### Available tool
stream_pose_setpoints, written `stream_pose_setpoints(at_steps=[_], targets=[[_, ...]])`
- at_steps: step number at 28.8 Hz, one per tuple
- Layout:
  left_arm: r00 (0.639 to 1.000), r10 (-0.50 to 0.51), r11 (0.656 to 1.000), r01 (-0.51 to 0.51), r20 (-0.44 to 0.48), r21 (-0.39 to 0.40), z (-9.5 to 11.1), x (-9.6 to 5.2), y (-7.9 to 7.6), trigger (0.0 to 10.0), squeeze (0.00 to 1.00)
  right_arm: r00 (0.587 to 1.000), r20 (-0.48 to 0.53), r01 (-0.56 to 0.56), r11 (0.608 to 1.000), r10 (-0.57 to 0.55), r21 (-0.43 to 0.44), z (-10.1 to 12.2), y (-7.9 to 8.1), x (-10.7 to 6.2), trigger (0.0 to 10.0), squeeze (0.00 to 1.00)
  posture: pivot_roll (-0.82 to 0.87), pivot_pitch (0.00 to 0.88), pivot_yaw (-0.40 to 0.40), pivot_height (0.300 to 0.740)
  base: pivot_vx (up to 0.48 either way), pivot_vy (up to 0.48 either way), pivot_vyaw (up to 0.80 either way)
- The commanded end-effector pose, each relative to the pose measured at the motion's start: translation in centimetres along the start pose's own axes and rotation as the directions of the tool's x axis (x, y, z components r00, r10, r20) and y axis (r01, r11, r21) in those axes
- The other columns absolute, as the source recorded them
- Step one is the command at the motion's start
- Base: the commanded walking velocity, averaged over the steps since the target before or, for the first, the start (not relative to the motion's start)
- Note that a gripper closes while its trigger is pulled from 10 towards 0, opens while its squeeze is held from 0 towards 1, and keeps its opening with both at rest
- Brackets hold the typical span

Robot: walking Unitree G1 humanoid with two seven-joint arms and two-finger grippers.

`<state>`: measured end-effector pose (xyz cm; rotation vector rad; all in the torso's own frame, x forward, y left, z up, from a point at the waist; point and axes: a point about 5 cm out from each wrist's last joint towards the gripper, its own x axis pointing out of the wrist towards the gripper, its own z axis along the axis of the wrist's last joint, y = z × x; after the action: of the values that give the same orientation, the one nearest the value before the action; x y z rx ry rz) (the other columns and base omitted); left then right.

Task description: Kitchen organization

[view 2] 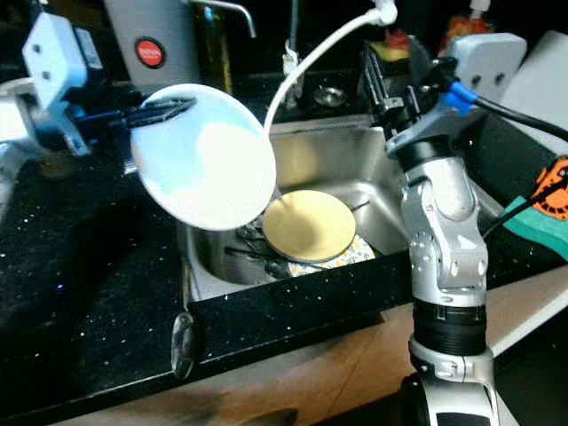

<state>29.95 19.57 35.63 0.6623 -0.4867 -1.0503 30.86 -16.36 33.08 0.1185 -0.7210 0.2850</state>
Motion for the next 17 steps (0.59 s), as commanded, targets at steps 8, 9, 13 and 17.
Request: stream_pose_setpoints(at_steps=[8, 9, 13, 17], targets=[[0.979, -0.200, 0.980, 0.200, 0.038, -0.012, 2.4, -1.0, -1.7, 10.0, 0.00, 0.997, 0.013, -0.078, 0.993, 0.077, 0.094, 0.6, 0.5, 0.2, 10.0, 0.00, 0.08, 0.018, -0.104, 0.740, 0.000, 0.000, 0.00], [0.979, -0.200, 0.980, 0.200, 0.038, -0.012, 2.4, -1.0, -1.7, 10.0, 0.00, 0.997, 0.013, -0.078, 0.993, 0.077, 0.094, 0.6, 0.5, 0.2, 10.0, 0.00, 0.08, 0.018, -0.104, 0.740, 0.000, 0.000, 0.00], [0.944, -0.329, 0.942, 0.331, 0.034, -0.058, 1.2, 0.1, -4.5, 10.0, 0.00, 0.997, 0.015, -0.074, 0.993, 0.073, 0.094, 0.7, 0.3, 0.3, 10.0, 0.00, 0.07, 0.016, -0.103, 0.740, 0.000, 0.000, 0.00], [0.918, -0.397, 0.913, 0.396, 0.019, -0.095, -0.9, 1.9, -7.0, 10.0, 0.00, 0.998, 0.013, -0.064, 0.994, 0.063, 0.092, 0.8, 0.1, 0.2, 10.0, 0.00, 0.07, 0.016, -0.103, 0.740, 0.000, 0.000, 0.00]])
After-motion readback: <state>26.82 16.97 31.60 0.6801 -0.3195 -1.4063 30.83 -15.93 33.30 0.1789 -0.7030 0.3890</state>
